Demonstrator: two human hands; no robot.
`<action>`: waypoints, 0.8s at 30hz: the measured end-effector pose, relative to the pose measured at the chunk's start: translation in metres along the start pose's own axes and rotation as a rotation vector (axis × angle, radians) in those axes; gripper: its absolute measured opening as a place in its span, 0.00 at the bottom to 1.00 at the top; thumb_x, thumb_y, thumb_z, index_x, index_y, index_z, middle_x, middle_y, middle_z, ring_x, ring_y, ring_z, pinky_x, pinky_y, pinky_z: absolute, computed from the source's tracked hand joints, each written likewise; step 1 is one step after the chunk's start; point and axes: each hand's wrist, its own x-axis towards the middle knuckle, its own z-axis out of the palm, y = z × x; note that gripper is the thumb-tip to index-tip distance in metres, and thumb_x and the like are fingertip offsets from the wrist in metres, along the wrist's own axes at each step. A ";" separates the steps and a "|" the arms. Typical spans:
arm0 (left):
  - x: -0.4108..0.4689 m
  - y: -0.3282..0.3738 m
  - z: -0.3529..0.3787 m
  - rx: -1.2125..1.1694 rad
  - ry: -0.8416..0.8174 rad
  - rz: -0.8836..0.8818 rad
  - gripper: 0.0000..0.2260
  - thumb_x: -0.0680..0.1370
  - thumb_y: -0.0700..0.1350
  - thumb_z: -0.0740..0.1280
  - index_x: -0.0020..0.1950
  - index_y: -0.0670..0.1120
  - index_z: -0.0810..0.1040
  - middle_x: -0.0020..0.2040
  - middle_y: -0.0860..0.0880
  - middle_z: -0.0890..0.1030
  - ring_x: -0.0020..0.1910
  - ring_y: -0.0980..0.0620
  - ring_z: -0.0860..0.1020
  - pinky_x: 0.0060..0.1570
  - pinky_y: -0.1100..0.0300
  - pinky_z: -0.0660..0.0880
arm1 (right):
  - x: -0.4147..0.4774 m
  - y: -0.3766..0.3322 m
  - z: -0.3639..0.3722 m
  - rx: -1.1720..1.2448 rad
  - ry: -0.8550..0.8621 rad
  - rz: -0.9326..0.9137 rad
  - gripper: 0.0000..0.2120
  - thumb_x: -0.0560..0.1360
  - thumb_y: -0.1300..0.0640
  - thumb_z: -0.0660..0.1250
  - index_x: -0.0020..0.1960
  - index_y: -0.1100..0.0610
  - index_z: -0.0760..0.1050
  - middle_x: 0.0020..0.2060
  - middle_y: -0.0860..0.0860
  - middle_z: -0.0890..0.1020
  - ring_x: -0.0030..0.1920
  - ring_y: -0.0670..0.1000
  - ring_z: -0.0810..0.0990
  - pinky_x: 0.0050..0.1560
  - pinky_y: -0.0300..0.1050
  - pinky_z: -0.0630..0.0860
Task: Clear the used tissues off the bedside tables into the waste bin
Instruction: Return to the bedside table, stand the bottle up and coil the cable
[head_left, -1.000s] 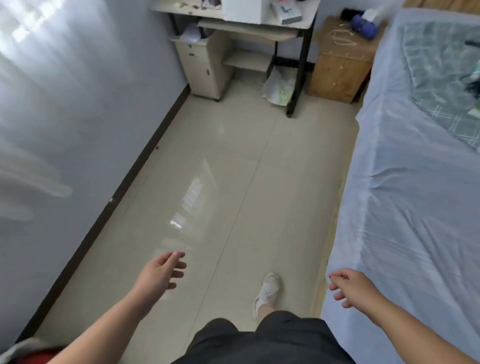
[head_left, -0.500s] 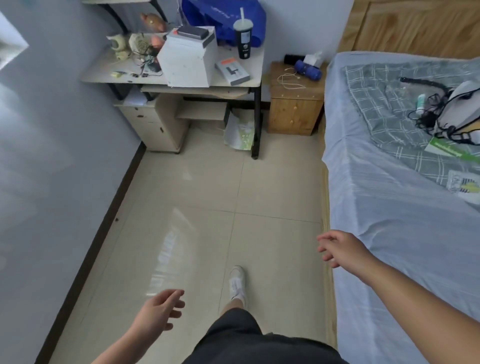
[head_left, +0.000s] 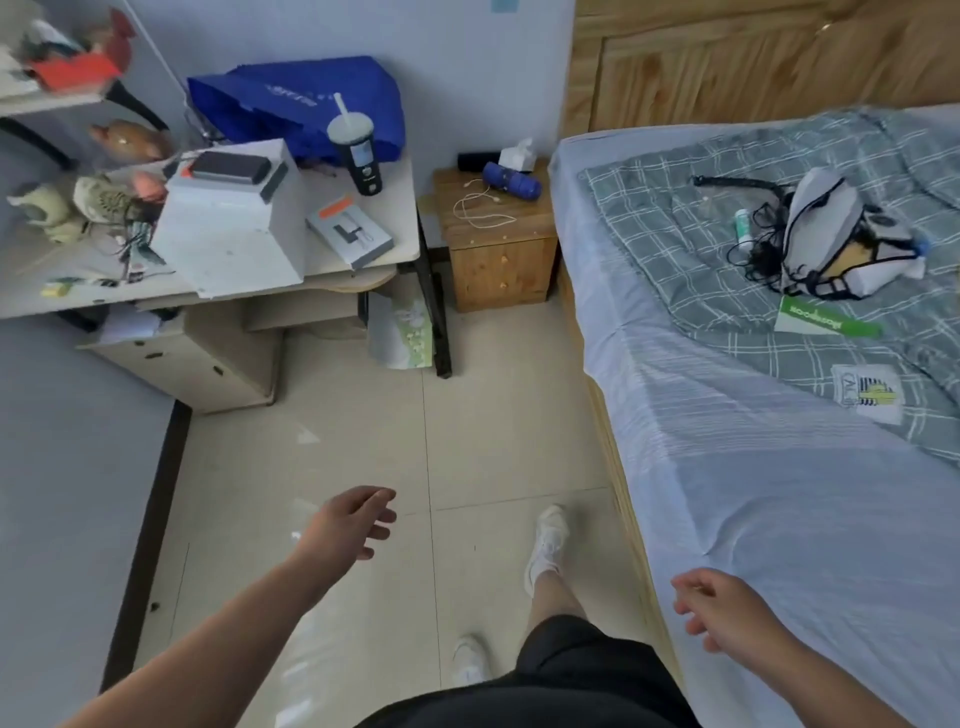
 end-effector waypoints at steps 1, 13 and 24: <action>0.016 0.017 0.001 0.003 0.002 0.008 0.08 0.84 0.50 0.67 0.54 0.53 0.86 0.47 0.50 0.89 0.45 0.49 0.86 0.39 0.56 0.79 | 0.013 -0.005 -0.005 0.012 0.006 0.013 0.05 0.81 0.56 0.66 0.48 0.49 0.80 0.43 0.53 0.86 0.43 0.56 0.86 0.36 0.45 0.80; 0.131 0.134 0.016 -0.008 0.062 -0.101 0.07 0.85 0.48 0.68 0.56 0.50 0.86 0.50 0.46 0.89 0.49 0.43 0.86 0.42 0.53 0.79 | 0.184 -0.194 -0.126 -0.051 -0.045 -0.097 0.05 0.79 0.53 0.66 0.51 0.46 0.80 0.46 0.49 0.85 0.43 0.51 0.86 0.38 0.44 0.79; 0.267 0.201 0.001 -0.030 0.052 -0.212 0.07 0.84 0.50 0.68 0.55 0.51 0.86 0.49 0.48 0.89 0.49 0.44 0.86 0.44 0.52 0.80 | 0.293 -0.405 -0.168 0.022 -0.038 -0.229 0.07 0.79 0.56 0.65 0.53 0.46 0.80 0.47 0.48 0.86 0.44 0.50 0.86 0.41 0.45 0.80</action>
